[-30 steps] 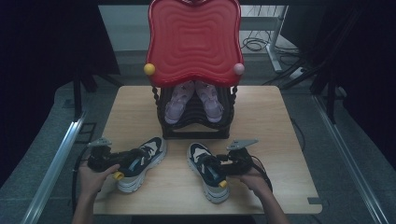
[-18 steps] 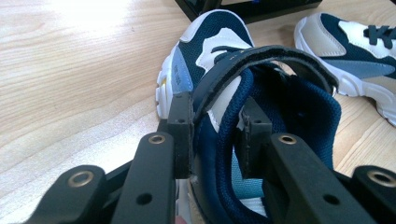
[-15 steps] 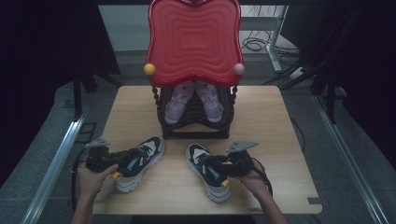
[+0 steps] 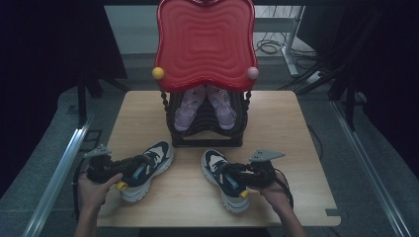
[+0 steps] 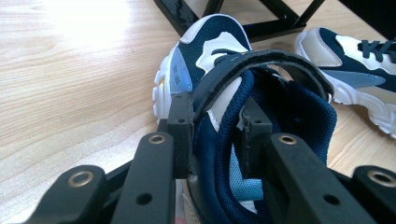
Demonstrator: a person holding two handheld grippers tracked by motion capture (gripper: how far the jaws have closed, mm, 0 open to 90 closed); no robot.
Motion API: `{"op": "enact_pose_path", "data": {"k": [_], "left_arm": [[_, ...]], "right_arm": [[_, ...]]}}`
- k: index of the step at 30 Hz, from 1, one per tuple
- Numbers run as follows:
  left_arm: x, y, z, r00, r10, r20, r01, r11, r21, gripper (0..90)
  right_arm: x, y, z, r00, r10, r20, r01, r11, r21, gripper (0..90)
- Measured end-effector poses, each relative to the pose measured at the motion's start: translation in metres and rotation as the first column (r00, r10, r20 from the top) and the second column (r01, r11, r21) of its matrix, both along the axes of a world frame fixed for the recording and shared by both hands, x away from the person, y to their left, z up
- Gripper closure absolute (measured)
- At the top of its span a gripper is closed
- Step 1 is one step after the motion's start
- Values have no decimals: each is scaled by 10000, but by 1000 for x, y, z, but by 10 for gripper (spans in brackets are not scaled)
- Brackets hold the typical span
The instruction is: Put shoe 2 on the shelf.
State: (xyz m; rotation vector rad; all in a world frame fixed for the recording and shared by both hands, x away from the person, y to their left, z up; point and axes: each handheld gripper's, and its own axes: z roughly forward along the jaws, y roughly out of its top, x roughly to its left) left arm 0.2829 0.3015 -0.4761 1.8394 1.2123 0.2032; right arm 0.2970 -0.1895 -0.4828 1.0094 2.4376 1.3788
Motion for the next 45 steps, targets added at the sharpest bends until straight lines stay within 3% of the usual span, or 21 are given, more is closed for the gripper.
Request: {"op": "enact_pose_path", "data": {"k": [8,21,35,45], "left_arm": [[-4,2,2,9999,100,118,-95,9990,-447,712],[-10,2,1,9989,302,346,-260,9929,-1160,712],[-15,7,1,9975,539,457,-448,9828,-1792,711],[-17,12,2,9946,852,591,-714,9759,-2064,711]], "right_arm": [[-4,-14,2,9988,-488,53,484,9976,494,692],[-18,-39,0,9902,-1380,216,1343,9829,1259,691],[-23,-61,2,9743,-2230,333,2133,9596,1835,688],[-26,-78,9,9568,-2855,544,2659,9354,2330,687]]}}
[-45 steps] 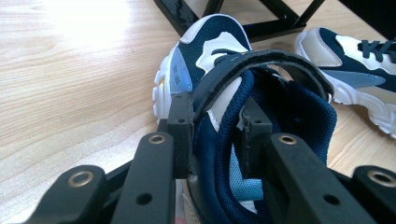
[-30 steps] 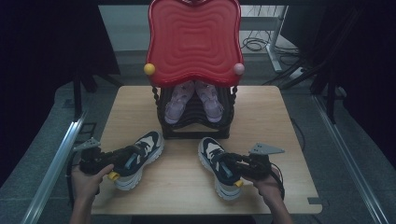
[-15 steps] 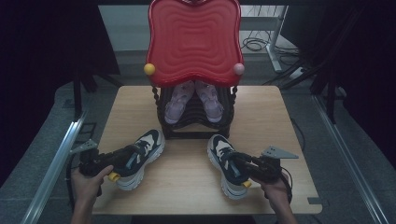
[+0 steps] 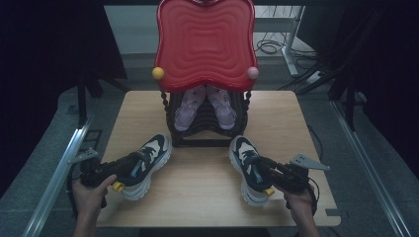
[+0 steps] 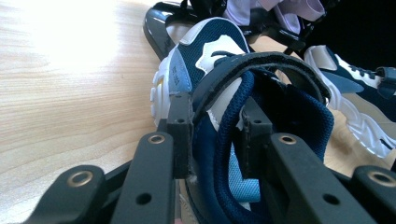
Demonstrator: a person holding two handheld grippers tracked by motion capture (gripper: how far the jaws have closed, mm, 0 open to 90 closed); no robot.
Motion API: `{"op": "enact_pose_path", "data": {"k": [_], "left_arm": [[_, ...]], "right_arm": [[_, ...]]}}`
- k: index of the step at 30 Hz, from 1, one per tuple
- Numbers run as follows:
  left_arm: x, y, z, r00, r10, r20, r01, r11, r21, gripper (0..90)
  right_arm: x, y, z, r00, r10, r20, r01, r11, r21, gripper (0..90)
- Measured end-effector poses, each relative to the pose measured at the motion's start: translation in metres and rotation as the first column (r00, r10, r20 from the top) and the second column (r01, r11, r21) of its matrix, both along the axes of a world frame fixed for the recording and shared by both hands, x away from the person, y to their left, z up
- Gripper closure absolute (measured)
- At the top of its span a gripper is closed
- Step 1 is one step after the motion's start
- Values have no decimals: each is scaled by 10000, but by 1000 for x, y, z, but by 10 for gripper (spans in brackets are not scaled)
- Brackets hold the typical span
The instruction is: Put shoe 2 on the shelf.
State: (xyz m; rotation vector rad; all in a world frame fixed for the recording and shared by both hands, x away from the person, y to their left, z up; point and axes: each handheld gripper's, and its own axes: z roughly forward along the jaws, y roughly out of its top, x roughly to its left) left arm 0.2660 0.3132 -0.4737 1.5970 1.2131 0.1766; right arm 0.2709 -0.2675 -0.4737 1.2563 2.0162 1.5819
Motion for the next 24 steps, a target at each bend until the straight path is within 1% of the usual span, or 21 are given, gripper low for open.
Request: {"op": "enact_pose_path", "data": {"k": [2,6,11,12,17,24], "left_arm": [[0,1,0,10000,49,51,-49,10000,-45,711],[-1,3,2,9997,165,161,-161,9996,-227,711],[-1,8,4,9991,335,274,-324,9987,-398,711],[-1,9,5,9988,372,307,-359,9984,-438,711],[1,14,9,9976,498,478,-465,9966,-677,711],[2,20,17,9938,801,766,-730,9931,-917,711]], "right_arm": [[0,-4,1,9999,-155,70,154,9998,119,687],[1,-9,3,9992,-375,158,371,9991,203,686],[4,-14,3,9976,-686,131,680,9969,388,685],[4,-15,3,9969,-787,93,782,9960,441,685],[5,-21,6,9929,-1172,214,1157,9915,592,685],[8,-25,17,9855,-1597,579,1559,9856,647,685]]}}
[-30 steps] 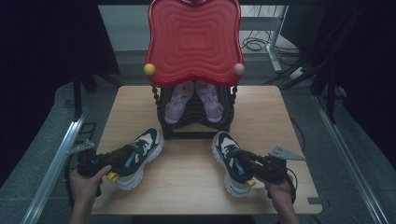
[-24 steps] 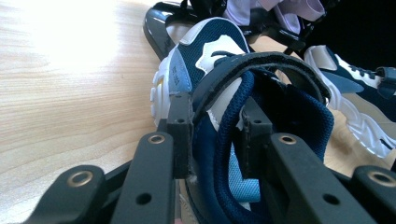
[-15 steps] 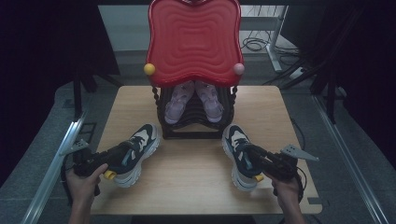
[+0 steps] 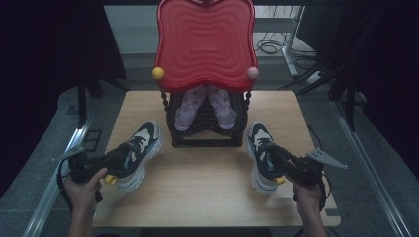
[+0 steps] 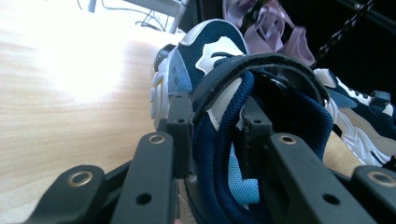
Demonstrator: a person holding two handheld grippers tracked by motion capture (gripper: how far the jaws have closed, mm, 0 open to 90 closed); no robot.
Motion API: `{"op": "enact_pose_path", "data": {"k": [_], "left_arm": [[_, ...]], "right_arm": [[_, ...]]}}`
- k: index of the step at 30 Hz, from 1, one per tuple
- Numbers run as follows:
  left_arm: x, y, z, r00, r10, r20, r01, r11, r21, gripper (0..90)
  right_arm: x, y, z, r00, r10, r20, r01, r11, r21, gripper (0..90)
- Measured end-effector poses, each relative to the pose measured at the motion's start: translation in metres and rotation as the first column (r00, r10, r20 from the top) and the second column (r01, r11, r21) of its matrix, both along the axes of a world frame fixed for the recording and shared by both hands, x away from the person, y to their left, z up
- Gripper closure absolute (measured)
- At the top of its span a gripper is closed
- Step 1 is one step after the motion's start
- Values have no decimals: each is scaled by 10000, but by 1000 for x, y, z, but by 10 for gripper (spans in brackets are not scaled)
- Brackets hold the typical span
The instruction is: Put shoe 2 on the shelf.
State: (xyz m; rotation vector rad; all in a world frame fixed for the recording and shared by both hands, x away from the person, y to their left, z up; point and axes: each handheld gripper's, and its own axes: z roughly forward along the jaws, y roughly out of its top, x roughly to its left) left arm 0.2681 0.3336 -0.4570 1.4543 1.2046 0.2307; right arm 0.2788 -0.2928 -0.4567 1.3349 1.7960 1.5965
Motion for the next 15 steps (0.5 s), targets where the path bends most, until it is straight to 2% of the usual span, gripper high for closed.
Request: {"op": "enact_pose_path", "data": {"k": [5,12,15], "left_arm": [[3,2,6,9998,53,185,-47,9995,-304,712],[7,0,23,9976,338,598,-336,9994,-46,710],[9,0,33,9959,406,809,-398,9991,-116,710]], "right_arm": [[2,-1,12,9994,-100,321,100,9999,15,685],[12,-5,30,9978,-193,636,195,9998,-21,685],[16,-7,40,9969,-150,772,139,9998,146,685]]}}
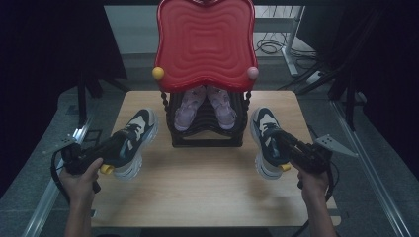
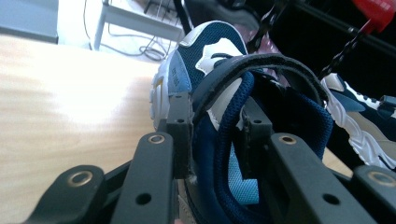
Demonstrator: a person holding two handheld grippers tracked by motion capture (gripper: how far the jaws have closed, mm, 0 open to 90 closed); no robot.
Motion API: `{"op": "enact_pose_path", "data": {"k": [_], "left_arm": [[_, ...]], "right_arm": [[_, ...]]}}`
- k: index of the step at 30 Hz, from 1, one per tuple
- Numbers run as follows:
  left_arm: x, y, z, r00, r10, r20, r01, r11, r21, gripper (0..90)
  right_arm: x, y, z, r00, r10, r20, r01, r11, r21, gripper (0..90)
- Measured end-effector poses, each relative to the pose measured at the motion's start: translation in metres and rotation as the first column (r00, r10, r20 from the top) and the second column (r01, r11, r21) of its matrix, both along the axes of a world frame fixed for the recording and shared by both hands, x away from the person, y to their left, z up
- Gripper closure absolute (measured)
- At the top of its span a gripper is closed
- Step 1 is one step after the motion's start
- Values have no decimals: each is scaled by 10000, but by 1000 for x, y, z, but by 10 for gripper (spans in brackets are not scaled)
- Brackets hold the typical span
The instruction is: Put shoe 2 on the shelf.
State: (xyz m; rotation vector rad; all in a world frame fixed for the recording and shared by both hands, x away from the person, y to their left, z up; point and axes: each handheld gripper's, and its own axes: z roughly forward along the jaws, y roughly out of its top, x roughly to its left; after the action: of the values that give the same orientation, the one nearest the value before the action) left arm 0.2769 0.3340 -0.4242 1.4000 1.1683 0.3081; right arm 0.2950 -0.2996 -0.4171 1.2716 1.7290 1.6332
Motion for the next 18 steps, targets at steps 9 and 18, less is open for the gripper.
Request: {"op": "enact_pose_path", "data": {"k": [9,18], "left_arm": [[12,-5,23,9994,45,351,-48,9999,95,711],[21,-7,39,9976,115,678,-102,9998,-184,710]], "right_arm": [[11,-1,21,9993,35,360,-42,9998,187,686],[17,-6,39,9980,-61,625,41,9995,324,686]]}}
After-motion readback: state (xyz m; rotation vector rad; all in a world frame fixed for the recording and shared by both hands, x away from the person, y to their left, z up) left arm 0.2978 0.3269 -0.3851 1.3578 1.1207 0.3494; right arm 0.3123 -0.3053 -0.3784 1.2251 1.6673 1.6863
